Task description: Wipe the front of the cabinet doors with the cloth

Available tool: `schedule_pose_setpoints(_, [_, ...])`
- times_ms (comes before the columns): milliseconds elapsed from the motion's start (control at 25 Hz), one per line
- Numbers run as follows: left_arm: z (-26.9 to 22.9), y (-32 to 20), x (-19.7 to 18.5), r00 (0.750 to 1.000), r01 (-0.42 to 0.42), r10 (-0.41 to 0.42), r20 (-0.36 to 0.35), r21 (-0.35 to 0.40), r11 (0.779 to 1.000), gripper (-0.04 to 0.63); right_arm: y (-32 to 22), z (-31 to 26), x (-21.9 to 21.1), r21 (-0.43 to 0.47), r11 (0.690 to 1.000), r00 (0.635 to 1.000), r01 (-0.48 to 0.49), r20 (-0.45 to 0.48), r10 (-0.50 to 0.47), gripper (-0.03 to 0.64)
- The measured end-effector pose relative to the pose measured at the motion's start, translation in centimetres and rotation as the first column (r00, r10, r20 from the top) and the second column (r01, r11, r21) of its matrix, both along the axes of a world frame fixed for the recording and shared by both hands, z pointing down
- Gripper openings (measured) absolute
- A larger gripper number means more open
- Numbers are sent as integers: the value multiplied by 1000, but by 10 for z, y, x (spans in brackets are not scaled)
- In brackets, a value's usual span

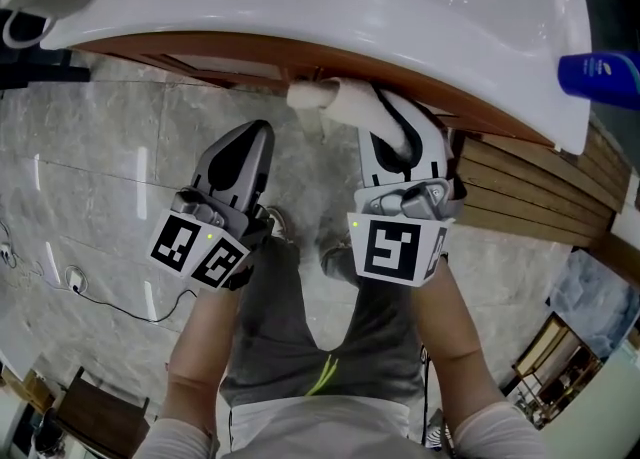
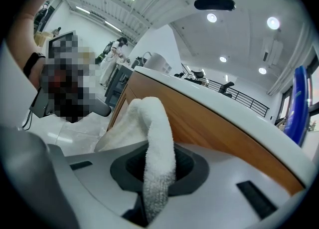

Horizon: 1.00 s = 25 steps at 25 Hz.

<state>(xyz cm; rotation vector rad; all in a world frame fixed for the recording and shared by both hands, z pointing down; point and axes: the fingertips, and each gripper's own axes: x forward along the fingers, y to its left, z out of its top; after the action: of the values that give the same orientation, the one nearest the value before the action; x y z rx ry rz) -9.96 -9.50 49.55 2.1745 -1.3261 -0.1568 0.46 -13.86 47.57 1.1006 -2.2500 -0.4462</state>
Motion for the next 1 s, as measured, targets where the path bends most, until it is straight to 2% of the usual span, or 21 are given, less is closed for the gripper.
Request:
schedule_pose_setpoints(560, [9, -11, 26, 1000, -19, 19, -3, -7, 1000, 15, 1, 6, 38, -9, 1000, 1000, -3, -30, 3, 72])
schedule_pose_setpoints(1000, [24, -13, 76, 996, -84, 84, 4, 14, 996, 15, 6, 26, 112, 20, 995, 994, -93, -48, 94, 72])
